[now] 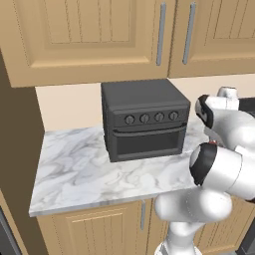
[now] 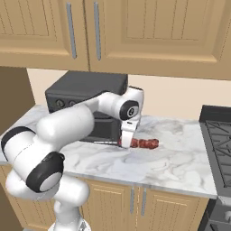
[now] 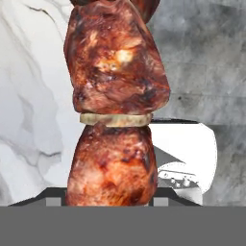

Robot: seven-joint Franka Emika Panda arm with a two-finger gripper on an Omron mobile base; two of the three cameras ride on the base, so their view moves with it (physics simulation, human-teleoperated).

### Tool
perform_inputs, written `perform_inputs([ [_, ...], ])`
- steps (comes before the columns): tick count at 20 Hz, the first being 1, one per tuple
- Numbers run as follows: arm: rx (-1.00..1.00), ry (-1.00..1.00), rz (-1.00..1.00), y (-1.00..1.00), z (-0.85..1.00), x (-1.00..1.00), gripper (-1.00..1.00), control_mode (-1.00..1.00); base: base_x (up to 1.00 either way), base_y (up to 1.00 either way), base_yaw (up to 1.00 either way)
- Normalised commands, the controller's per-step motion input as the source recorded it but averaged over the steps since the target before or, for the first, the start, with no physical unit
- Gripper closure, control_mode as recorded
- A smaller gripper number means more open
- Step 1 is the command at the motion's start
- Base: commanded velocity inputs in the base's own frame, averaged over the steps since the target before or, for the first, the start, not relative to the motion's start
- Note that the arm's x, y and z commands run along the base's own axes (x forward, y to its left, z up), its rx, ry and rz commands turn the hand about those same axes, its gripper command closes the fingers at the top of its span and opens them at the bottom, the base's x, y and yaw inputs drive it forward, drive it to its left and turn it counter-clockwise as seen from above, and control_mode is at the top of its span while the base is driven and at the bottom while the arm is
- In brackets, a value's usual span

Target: Store the kebab skewer in the freezer for long-term storage. Close the freezer door after placing the cooked food.

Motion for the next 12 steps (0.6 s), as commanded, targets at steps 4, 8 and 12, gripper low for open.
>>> perform_inputs([
  [4, 0.00, 0.29, 0.23, 0.41, 0.36, 0.00, 1.00, -1.00, 0.00, 0.00, 0.00],
  [8, 0.00, 0.26, 0.36, 0.07, 0.11, -0.12, 1.00, -1.00, 0.00, 0.00, 0.00],
  [12, 0.01, 0.14, 0.31, 0.00, 0.00, -0.21, 1.00, -1.00, 0.00, 0.00, 0.00],
])
